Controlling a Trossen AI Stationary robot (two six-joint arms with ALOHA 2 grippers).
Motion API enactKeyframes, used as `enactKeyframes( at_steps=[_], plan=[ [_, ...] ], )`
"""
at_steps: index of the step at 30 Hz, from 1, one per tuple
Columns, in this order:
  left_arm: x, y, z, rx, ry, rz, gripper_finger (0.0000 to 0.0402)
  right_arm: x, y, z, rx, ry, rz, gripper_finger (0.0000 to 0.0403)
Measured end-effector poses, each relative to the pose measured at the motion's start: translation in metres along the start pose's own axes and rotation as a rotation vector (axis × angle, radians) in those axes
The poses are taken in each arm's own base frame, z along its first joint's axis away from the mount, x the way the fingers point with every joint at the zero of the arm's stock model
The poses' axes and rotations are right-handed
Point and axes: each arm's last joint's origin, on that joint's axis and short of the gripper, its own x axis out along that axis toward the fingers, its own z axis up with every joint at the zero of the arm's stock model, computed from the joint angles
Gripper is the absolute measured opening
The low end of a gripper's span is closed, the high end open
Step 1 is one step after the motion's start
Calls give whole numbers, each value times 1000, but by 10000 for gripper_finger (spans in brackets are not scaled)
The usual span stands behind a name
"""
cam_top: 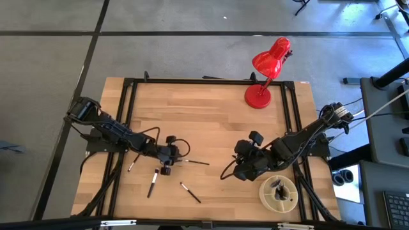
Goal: Put items in baskets/containers
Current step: Put the black eyeshadow brush into the yellow pen organizer
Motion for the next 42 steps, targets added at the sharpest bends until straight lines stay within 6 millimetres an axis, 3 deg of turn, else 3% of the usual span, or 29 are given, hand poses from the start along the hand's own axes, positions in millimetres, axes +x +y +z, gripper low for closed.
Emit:
enactKeyframes(
  at_steps=[9, 19, 25, 28, 32, 36, 42],
  plan=[
    [1, 2, -2, 7, -8, 12, 97, 0, 1, 1, 8, -7, 8, 149],
    [29, -2, -13, 0, -19, 65, 94, 0, 1, 1, 11, -10, 13, 149],
    [29, -2, -13, 19, -4, 40, 20, 0, 1, 1, 10, -2, 19, 149],
    [25, -1, -10, 30, -14, 54, 11, 0, 1, 1, 11, -3, 19, 149],
    [15, -2, -1, 125, -38, 139, 3, 0, 2, 1, 14, -11, 18, 149],
    [-3, -10, 29, 223, -132, 197, 1, 3, 2, 1, 16, -57, -20, 149],
    [-27, -28, 60, 373, -222, 194, 1, 40, 7, -10, -42, -88, -33, 149]
  ],
)
